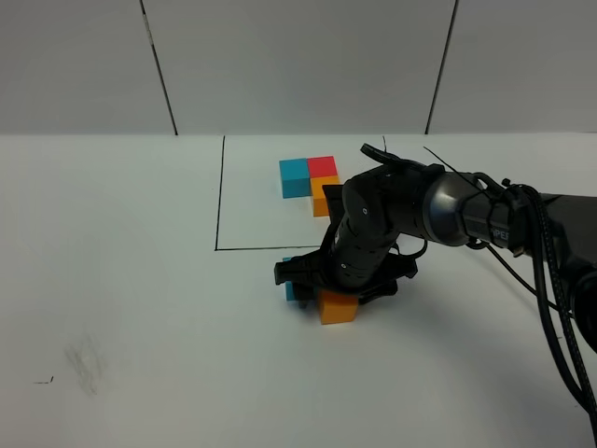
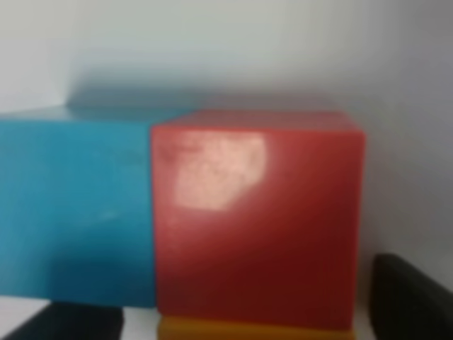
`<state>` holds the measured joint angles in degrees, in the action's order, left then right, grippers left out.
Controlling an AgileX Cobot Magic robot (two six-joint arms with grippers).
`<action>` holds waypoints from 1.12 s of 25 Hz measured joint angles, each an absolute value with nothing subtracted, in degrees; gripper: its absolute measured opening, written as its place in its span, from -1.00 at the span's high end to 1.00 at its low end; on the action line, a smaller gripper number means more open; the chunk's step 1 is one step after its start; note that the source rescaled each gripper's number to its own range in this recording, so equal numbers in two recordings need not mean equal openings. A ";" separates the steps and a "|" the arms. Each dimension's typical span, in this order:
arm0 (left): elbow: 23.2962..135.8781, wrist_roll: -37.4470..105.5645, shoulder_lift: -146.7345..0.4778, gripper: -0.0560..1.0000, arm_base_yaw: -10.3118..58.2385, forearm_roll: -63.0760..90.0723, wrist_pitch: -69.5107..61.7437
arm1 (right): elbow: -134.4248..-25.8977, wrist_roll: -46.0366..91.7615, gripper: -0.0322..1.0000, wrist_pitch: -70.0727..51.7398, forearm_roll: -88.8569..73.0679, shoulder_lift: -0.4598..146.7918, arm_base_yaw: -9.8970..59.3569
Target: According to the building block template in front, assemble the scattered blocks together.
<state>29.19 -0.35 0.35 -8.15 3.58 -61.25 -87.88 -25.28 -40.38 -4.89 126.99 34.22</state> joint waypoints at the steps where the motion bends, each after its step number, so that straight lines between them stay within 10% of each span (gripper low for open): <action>1: 29.19 -0.35 0.35 -0.33 -8.15 3.58 -61.25 | -87.88 -25.28 -0.28 -40.38 -4.89 126.94 34.22; 19: 29.19 -0.35 0.35 -0.33 -8.15 3.58 -61.25 | -87.70 -23.71 -0.48 -48.37 0.00 111.30 34.18; 28: 29.19 -0.35 0.35 -0.33 -8.15 3.58 -61.25 | -87.70 -22.00 -0.48 -68.87 34.97 100.59 32.65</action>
